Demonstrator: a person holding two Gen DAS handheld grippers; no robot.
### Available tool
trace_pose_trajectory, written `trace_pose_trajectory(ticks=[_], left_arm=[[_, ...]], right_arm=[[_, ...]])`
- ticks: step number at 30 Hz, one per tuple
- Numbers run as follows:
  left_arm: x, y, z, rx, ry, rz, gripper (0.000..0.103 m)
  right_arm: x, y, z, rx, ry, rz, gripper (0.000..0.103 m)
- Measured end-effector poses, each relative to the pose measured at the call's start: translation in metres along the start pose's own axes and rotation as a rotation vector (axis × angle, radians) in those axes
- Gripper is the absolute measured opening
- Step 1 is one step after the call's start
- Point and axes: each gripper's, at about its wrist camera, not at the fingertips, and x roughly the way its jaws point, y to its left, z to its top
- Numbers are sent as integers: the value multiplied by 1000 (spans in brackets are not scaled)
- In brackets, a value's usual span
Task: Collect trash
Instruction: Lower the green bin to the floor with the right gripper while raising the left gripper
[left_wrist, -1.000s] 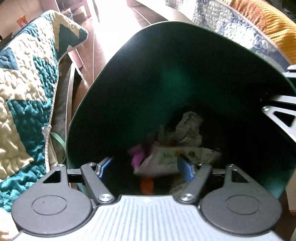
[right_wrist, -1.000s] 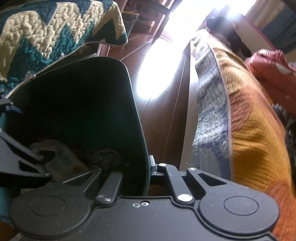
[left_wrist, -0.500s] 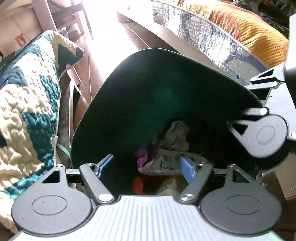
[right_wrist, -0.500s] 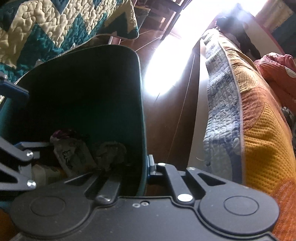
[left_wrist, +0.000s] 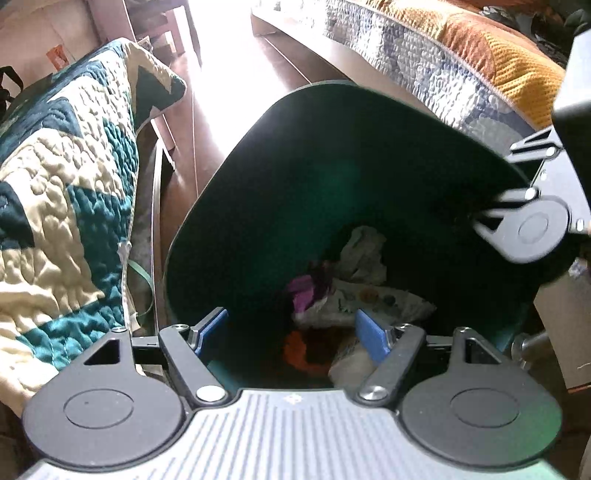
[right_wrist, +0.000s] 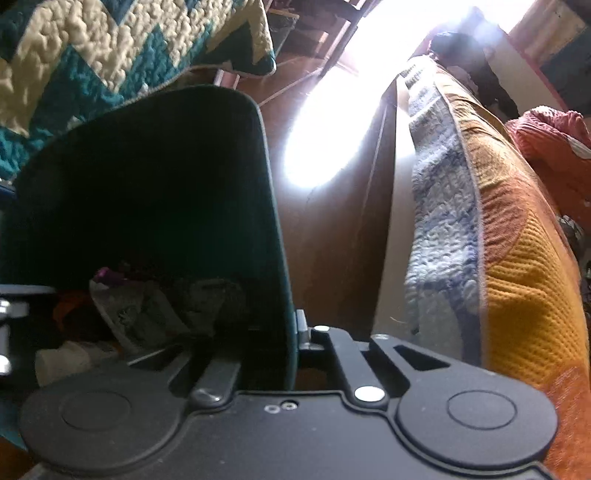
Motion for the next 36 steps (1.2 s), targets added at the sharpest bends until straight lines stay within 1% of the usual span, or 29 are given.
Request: trace_pose_trajectory(ticks=[4,5,6,7,10,12,17,19,20,21,22,24,28,30,32,34,36], left_arm=[[2,-1,-4,0,8,-12,75],[2,-1,-4,-1,7,-15,76],[2,-1,-4,-3,6,-19,76],[1,-1,-4,-5,4,-25,76],[-1,-3,-3,-9,-6,-39,76],[-3,-5,-3,-9,-10,-46,76],[-9,-6,-6,-15,-14,-64,76],[-13,-7,-8,-11,-19,-68,76],[-15,-8,-10,-8,-22,-67,76],[-16,-8,-11,-8,-25,-71,76],[-20,-7,-13,-15,-40,-85,76],[-27,-7,-14,-24,-51,-86,78],[-40,-9,-18,-13,-72,-94,78],[-48,-9,-20,-12,-88,-96,78],[-58,-8,-22,-15,-104,-102,78],[-70,-6,-24,-21,-120,-104,78],[-81,-6,-27,-25,-142,-107,78]], right_arm=[[9,-17,-4,44,38,-16,6],[11,-22,-5,56,41,-29,8],[12,-25,-6,63,43,-41,14],[14,-30,-7,72,50,-54,16],[19,-43,-15,113,75,-55,18],[22,-44,-20,100,83,-79,18],[21,-31,-25,17,82,-112,24],[18,-25,-26,-23,71,-134,31],[17,-23,-27,-39,68,-148,37],[16,-20,-28,-55,69,-167,41],[14,-18,-31,-68,71,-180,42],[8,-16,-35,-81,74,-184,47],[-11,-7,-39,-110,51,-170,53],[-23,-1,-40,-133,34,-170,59],[-40,4,-39,-145,8,-166,64],[-57,6,-40,-131,-20,-159,66],[-75,3,-43,-77,-46,-134,71]])
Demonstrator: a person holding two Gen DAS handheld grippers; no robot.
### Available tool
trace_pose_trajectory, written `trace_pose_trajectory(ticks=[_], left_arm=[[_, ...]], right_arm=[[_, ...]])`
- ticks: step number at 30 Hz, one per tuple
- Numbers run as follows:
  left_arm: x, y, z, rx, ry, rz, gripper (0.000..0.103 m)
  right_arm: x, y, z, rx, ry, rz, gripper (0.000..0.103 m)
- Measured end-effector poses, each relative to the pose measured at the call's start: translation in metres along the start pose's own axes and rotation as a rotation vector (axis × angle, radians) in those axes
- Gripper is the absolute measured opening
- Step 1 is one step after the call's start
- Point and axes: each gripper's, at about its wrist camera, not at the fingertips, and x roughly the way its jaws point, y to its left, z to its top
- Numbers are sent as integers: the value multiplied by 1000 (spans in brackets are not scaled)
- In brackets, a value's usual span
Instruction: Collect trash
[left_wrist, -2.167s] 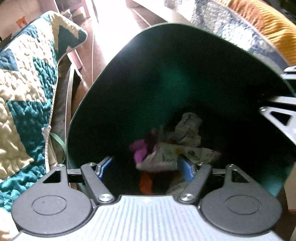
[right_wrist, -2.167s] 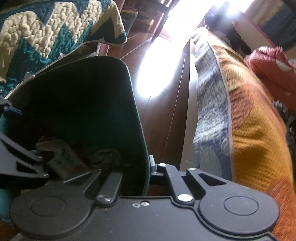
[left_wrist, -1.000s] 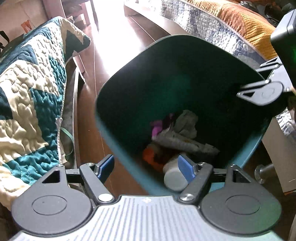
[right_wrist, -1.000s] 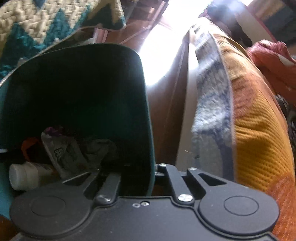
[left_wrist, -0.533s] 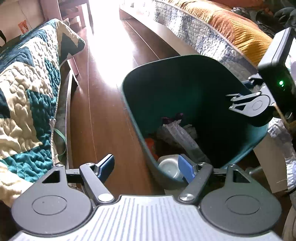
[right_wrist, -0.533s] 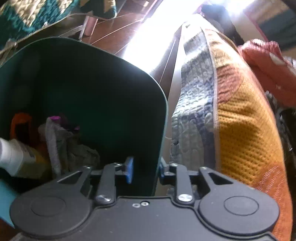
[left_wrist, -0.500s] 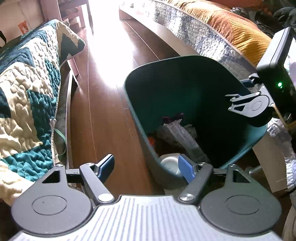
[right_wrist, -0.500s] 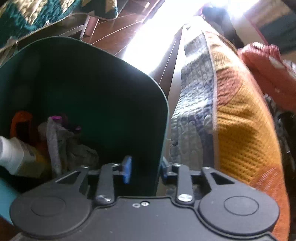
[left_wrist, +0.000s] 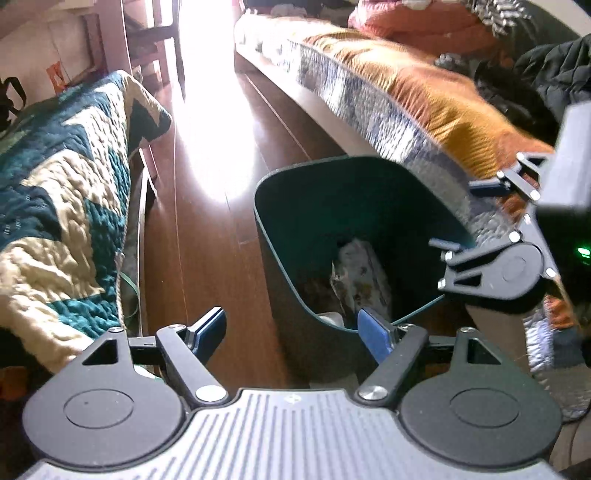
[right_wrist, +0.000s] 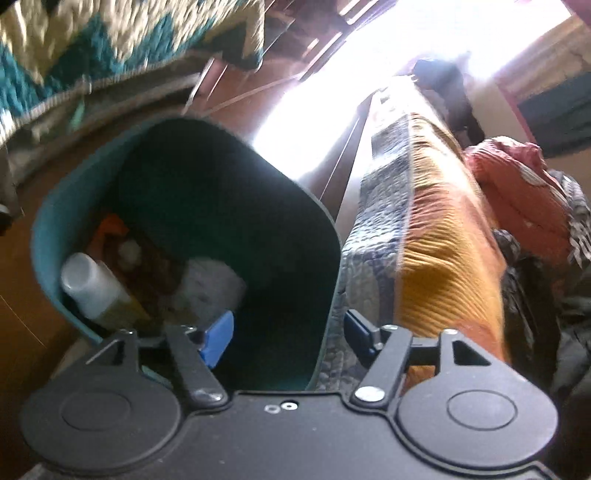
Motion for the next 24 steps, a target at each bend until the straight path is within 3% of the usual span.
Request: trace_pose_trajectory(ticks=[4,6,11,16,18,24], left_arm=[[-21,0,-2,-6,-33,-5,81],[-31,-1,-2,-6,-51,-6,81],[-56,-4,-3,-18,-99,-24,85],[-78,-6,-8,-24,-142,-39,88],[-85,-6,-11,-24,-164,-29,98],[-96,-1,-19,-57,-198,-31,99]], right_arm=[[-41,-10,-6,128,-49,65,78],[-60,-17,-9,195,-76,93,90],[-101,-31,-18,333,-138,139,100],[-135,-34,-31,425,-193,166,102],[-147,-31,-36,430,-211,167,102],[-173,-21,-49,477,-267,136,102]])
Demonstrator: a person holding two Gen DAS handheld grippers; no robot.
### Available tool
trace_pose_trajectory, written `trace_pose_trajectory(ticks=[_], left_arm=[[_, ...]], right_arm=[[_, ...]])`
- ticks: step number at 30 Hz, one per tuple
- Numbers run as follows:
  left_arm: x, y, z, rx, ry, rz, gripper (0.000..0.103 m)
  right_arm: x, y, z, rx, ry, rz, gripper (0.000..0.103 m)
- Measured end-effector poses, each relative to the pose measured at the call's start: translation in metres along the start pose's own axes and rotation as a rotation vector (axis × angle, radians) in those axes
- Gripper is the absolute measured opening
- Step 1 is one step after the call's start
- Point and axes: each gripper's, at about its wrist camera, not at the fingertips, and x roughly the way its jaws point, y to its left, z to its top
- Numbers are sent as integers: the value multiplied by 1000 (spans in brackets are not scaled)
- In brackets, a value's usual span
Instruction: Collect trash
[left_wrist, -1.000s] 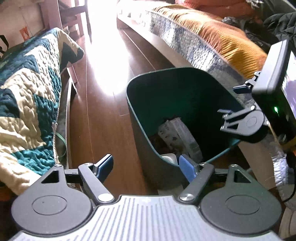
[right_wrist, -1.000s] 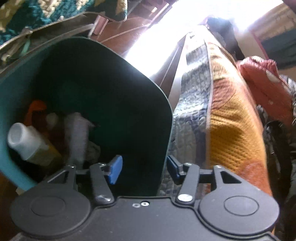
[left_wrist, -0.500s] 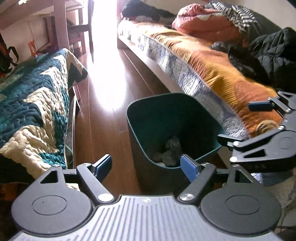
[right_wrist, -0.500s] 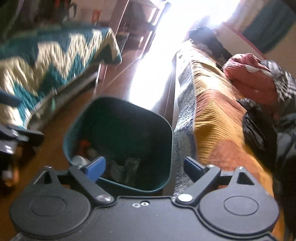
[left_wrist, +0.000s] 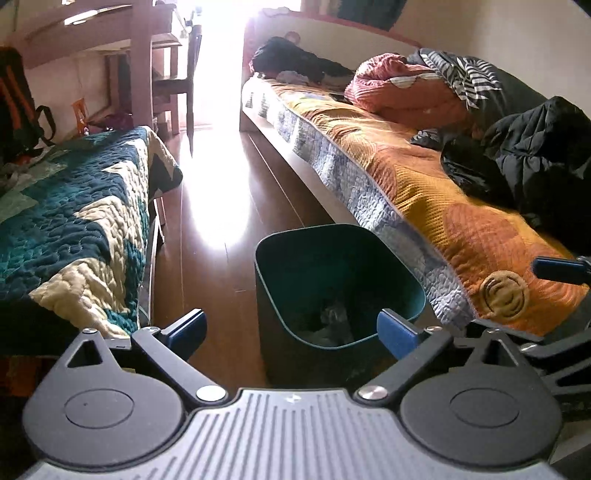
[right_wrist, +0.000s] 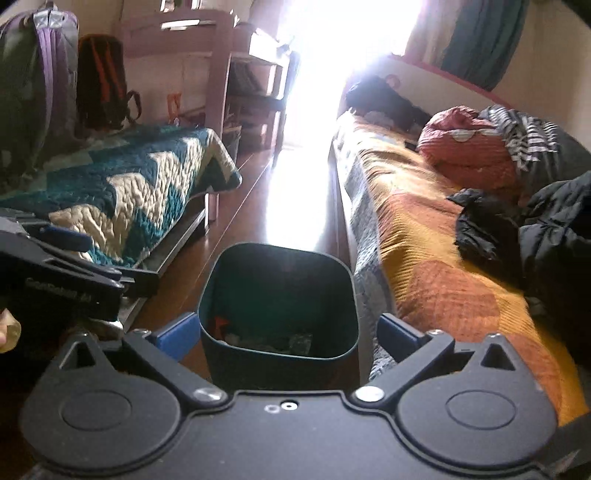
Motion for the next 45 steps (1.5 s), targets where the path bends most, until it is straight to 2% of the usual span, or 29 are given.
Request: trace_pose_trajectory(ticks=[6,17,26,45], left_arm=[[-3,0,-8,3,-13,11,99],[5,6,-18,-26,-8,12,99],[6,7,-20,-12,-6,22,99],[-5,8,-19,-31,-39,-11,99]], right_arm=[[-10,0,-12,94,-39,4,102],[-3,11,-13,26,-73,-9,102],[3,4,-11,82,-70,-14,102],[5,4,-10,95,-86,-50,102]])
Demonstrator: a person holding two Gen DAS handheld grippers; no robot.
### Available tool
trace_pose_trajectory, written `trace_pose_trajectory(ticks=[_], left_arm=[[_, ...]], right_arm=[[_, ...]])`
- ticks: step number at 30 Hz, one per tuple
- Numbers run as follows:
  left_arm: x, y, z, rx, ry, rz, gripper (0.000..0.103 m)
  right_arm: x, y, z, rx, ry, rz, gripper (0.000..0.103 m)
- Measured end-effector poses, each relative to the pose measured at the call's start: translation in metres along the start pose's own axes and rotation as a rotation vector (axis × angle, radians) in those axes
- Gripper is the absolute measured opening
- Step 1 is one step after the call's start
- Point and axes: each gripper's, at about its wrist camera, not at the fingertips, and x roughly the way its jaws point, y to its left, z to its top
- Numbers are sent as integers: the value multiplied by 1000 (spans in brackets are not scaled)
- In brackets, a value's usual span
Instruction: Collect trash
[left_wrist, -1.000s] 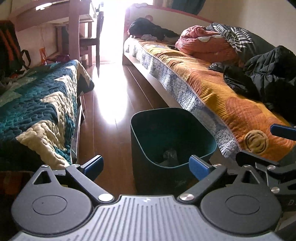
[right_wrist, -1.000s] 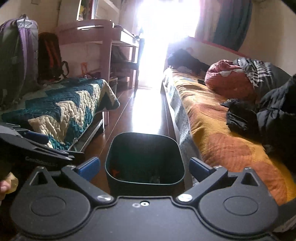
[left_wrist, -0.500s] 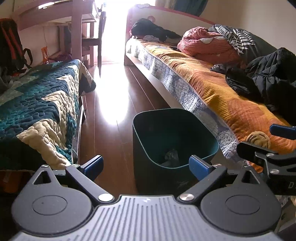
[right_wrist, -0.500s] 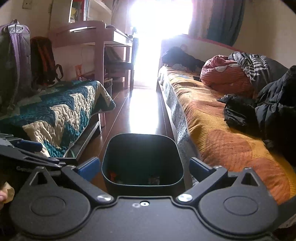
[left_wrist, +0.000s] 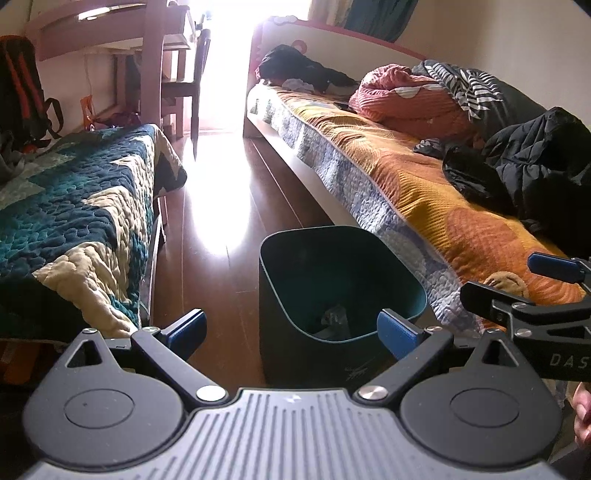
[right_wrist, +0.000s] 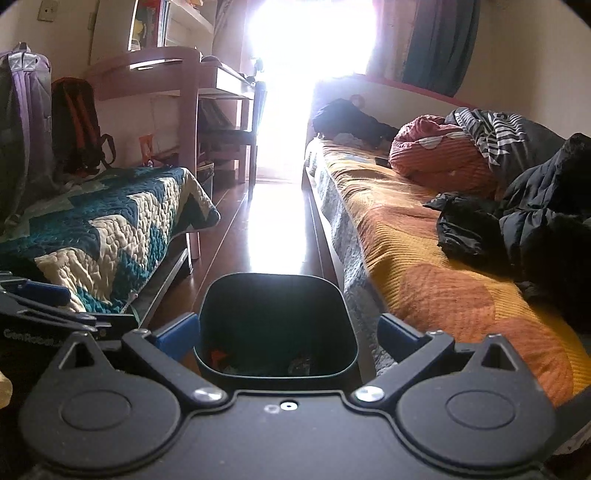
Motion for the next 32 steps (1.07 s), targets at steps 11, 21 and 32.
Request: trace_pose_trajectory(ticks=[11,21,32], left_arm=[[-6,0,1,1,-31,0,99],[-11,-1,2,-1,-54,5,99],[-10,-1,1,-13,-45,8,99]], right_arm=[[-2,2,2,-2,-11,15,102],[-5,1,2,3,-20,21,102],[-6,4,3,-13,-17,26,102]])
